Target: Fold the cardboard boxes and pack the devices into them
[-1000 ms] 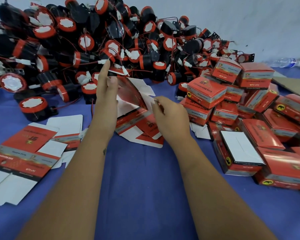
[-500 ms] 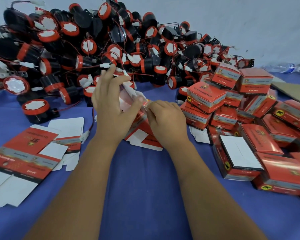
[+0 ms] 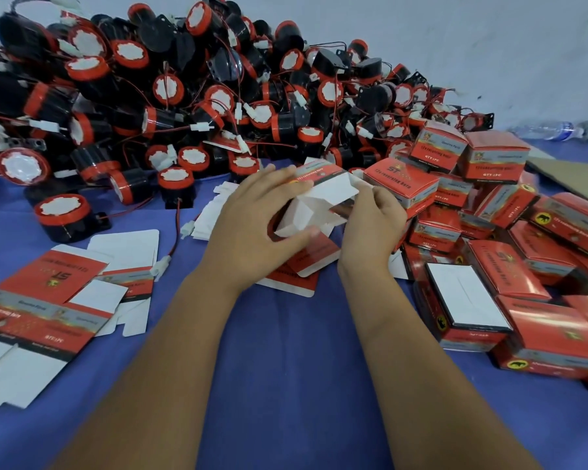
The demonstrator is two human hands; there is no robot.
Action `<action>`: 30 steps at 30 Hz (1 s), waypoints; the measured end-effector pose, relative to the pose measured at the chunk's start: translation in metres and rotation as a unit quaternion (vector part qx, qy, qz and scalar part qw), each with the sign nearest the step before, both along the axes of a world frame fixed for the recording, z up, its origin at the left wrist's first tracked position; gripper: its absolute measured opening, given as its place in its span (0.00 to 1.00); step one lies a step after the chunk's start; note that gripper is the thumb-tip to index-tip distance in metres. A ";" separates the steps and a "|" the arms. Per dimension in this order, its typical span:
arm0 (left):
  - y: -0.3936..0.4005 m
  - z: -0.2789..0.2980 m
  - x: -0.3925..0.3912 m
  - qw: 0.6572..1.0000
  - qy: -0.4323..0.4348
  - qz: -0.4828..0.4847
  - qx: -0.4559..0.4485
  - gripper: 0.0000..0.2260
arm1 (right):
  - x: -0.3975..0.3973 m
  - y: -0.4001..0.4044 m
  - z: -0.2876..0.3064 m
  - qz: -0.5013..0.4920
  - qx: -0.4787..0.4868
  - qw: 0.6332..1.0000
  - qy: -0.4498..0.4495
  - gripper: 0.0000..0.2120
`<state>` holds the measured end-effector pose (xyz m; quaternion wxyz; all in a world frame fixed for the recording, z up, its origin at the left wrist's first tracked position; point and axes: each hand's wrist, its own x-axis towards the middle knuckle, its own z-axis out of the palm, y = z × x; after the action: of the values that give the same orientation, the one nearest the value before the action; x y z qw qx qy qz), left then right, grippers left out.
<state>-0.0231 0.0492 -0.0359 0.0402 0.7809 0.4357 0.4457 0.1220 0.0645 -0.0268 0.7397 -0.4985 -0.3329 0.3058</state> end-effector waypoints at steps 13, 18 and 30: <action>-0.002 0.012 0.004 0.893 -0.437 -0.032 -0.106 0.05 | -0.024 -0.024 0.008 0.320 0.108 0.936 -0.104 0.23; 0.003 0.006 0.005 0.834 -0.508 -0.029 -0.213 0.08 | -0.028 -0.022 -0.003 0.303 0.044 0.939 -0.156 0.06; 0.003 0.006 0.003 0.829 -0.490 -0.057 -0.263 0.11 | -0.026 -0.017 -0.001 0.321 -0.025 0.944 -0.068 0.09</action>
<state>-0.0199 0.0524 -0.0296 0.4776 0.4433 0.4147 0.6352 0.0957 0.0477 -0.0279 0.5654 -0.4035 -0.5168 0.5005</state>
